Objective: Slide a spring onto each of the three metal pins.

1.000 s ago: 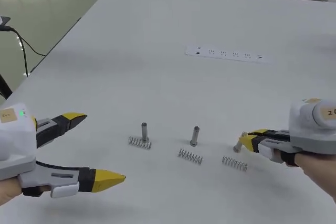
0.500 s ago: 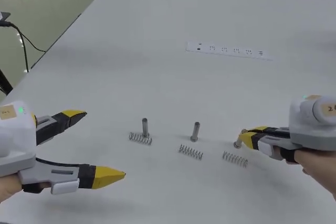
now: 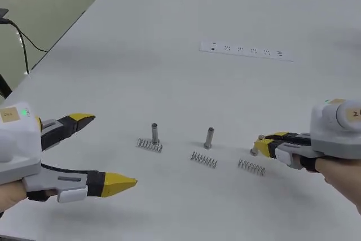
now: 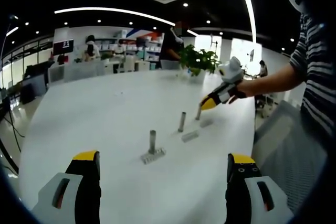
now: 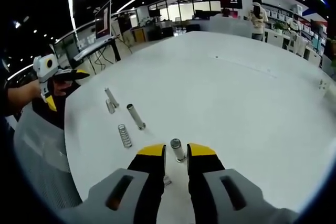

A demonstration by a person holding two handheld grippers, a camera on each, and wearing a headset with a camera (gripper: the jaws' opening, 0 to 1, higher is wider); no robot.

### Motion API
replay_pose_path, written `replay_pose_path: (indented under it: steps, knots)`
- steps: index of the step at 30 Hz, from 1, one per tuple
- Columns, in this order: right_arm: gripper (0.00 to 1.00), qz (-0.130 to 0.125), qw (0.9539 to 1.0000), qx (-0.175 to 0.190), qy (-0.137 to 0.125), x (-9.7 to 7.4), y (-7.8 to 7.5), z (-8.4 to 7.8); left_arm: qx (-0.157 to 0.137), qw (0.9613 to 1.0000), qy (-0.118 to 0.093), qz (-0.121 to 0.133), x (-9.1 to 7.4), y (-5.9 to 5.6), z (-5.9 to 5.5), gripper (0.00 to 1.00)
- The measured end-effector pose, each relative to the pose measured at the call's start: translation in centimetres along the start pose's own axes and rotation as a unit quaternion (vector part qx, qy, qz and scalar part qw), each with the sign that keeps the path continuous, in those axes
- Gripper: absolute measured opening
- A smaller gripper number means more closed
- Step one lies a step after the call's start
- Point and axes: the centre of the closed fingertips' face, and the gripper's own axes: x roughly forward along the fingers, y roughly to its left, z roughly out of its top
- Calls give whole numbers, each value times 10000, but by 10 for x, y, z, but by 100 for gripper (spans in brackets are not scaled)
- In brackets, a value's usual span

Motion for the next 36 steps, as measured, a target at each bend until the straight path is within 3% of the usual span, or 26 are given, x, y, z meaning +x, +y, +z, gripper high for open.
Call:
replay_pose_path:
  steps: [16, 30, 36]
  knots:
    - [18, 13, 9999, 28, -137, -4, 3, 6, -13, 10000, 28, 5, -2, -2, -2, 98]
    - [21, -4, 9996, -120, -237, -20, 5, 13, 12, 10000, 36, -21, -2, -2, -1, 98]
    - [20, 9, 9992, -390, -20, -25, 6, 2, 5, 10000, 53, -22, -2, -2, -1, 98]
